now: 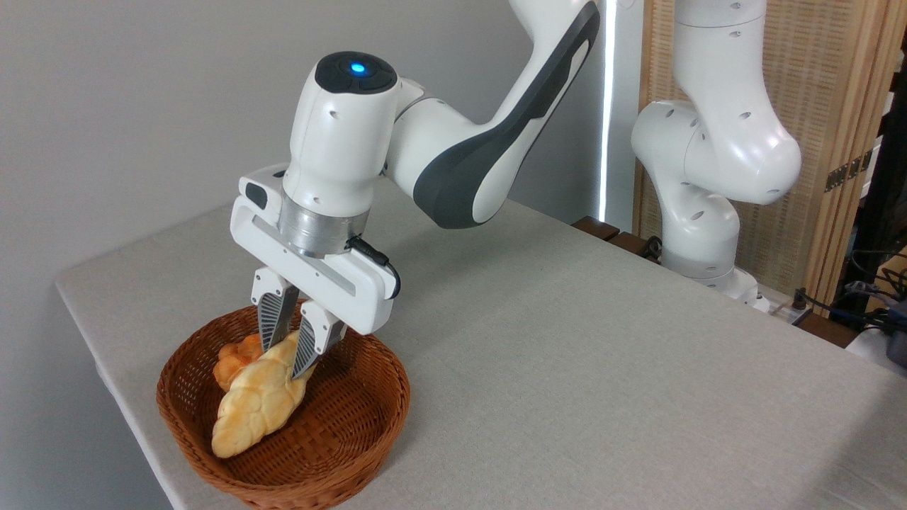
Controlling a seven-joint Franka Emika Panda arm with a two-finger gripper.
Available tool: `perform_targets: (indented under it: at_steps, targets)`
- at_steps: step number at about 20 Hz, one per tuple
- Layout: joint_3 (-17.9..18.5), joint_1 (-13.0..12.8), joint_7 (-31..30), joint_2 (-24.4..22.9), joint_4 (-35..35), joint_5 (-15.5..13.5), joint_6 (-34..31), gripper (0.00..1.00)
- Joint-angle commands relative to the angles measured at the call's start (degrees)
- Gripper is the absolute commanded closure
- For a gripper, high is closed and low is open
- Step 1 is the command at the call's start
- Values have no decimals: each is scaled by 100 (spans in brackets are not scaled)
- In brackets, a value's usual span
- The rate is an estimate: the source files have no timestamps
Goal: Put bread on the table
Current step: 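Lift the bread roll out of the basket and carry it away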
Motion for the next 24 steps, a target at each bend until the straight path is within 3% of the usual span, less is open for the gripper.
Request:
perform_targets:
  at_steps: [1,6,15,17,20,24]
  targets:
    - [62,-2,103,-370,-42,-133,-330,68]
    - [71,-2,85,-721,-42,-150,-742,68]
    - [203,-11,295,-1732,-94,-80,-2675,68]
    - [203,-20,375,-1890,-217,-62,-2853,68]
    - [203,-46,691,-2137,-647,227,-2853,68]
    - [203,-301,744,-2207,-964,702,-2853,68]
